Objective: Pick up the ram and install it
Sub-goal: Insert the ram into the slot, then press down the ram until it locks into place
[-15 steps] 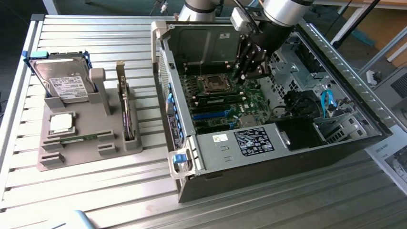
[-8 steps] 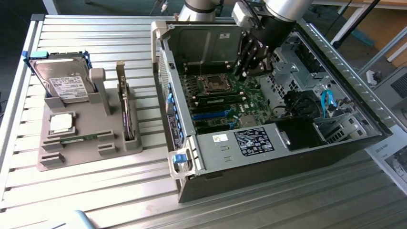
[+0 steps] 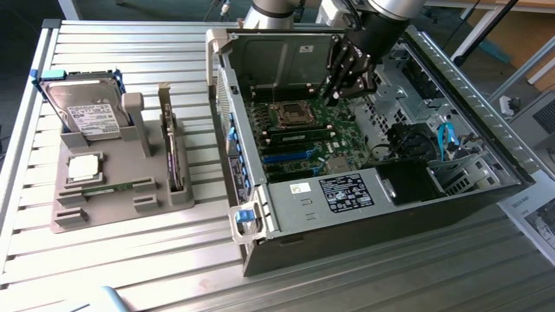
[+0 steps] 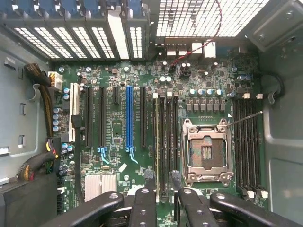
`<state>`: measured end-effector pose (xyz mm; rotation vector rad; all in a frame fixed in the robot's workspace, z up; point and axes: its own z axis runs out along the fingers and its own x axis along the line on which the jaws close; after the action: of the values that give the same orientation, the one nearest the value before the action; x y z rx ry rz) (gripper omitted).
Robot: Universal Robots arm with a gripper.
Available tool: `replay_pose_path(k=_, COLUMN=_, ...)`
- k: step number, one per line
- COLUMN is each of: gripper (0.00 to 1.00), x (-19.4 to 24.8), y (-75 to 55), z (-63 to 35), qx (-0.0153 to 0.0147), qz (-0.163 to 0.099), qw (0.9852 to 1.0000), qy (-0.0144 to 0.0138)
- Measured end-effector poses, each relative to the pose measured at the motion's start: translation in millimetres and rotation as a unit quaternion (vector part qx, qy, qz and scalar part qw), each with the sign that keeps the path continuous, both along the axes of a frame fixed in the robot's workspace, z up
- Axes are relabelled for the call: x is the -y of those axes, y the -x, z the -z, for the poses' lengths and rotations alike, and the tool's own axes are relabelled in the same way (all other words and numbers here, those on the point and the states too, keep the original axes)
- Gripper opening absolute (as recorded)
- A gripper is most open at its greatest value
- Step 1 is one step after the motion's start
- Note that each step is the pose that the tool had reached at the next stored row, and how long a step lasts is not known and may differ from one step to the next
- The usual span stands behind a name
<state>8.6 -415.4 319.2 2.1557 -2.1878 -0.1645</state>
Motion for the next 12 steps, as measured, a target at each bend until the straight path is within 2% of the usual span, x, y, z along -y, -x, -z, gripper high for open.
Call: replay_pose_path(k=12, gripper=0.25, x=0.0, y=0.0, z=0.0, qx=0.0000, qz=0.000, qw=1.0000, qy=0.0000)
